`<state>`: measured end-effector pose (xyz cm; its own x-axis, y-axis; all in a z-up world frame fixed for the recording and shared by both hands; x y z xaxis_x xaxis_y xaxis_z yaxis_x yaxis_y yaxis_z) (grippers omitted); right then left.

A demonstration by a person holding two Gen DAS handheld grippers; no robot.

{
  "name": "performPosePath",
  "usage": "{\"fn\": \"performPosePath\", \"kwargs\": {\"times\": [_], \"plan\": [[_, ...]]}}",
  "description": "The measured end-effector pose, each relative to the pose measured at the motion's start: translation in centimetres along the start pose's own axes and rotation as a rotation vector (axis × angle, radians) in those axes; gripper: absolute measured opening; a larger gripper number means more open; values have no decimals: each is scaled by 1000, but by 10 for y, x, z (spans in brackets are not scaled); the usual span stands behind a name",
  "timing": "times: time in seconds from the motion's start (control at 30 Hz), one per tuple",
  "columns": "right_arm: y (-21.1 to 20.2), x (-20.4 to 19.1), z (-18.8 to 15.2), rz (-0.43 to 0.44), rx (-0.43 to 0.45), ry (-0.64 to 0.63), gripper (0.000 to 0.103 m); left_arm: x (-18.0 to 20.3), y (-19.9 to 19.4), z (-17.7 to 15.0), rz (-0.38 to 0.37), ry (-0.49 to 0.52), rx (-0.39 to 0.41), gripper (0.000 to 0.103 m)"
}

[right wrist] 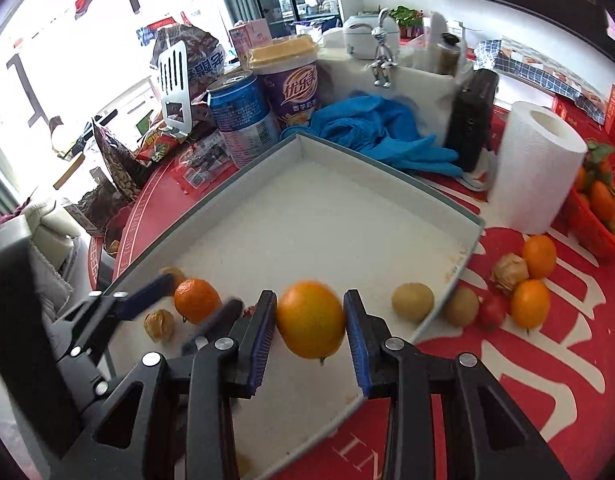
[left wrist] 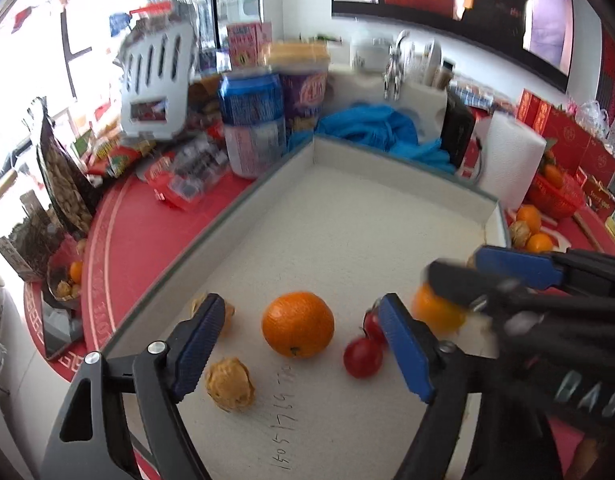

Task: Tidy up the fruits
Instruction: 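Open the right gripper to drop the mandarin into the tray, then move both grippers back toward the kiwi and tomato on the table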

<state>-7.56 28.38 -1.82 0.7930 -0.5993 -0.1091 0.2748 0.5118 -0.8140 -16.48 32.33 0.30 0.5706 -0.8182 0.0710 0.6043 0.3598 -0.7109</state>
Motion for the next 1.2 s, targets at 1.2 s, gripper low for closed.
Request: {"fn": "performPosePath", "kwargs": {"times": [1.2], "plan": [[-84,193,-145,-424,-45,264,102,166,-29,-38,-232,272,-115,86]]}}
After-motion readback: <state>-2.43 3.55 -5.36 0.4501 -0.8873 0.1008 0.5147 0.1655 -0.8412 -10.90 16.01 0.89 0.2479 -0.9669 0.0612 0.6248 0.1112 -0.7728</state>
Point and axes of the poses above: each gripper's, at about its wrist camera, not at the fingertips, and y roughly the way its jaws point, x to its right, z to its top, the point moved 4 cm from there along y, roughly the way its jaws point, and after that the axes turned 6 degrees about -y, right-handed, at the moved point
